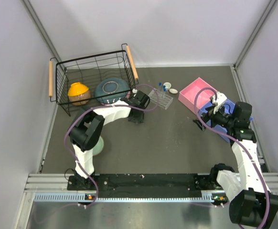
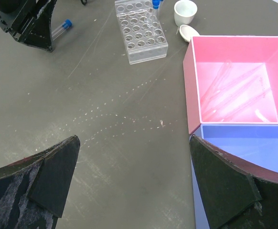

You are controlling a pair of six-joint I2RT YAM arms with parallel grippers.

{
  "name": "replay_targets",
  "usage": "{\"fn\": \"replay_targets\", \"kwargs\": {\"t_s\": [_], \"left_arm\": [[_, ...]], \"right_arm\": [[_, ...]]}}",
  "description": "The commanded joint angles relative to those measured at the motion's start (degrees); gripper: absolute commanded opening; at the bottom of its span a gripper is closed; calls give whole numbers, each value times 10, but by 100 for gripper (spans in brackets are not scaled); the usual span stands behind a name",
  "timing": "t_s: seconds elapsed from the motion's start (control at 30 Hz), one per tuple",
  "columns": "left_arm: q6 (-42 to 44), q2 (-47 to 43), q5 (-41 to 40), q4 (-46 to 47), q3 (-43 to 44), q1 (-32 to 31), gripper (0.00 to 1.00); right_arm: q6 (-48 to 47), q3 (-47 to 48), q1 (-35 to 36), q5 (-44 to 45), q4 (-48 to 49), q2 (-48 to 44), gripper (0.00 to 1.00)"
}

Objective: Organize the chemistry lab equipment

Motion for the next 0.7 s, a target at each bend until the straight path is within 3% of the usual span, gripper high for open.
{"fn": "replay_targets", "kwargs": {"t_s": [0.0,0.2,0.27,0.37,0.67], "left_arm": [[12,9,-9,-6,25,3,43],[17,17,-4,-6,28,5,34],[19,17,-1,-6,27,5,24],[20,12,6,1,17,5,19],[38,-68,65,74,-76,3,15]], "right_arm": [[-13,0,-4,-12,8,2,99],[-14,0,-4,-12,8,2,99],[-14,0,-5,-11,8,2,99],[-16,0,-4,-11,8,1,99],[-17,0,-4,-12,8,2,99]]}}
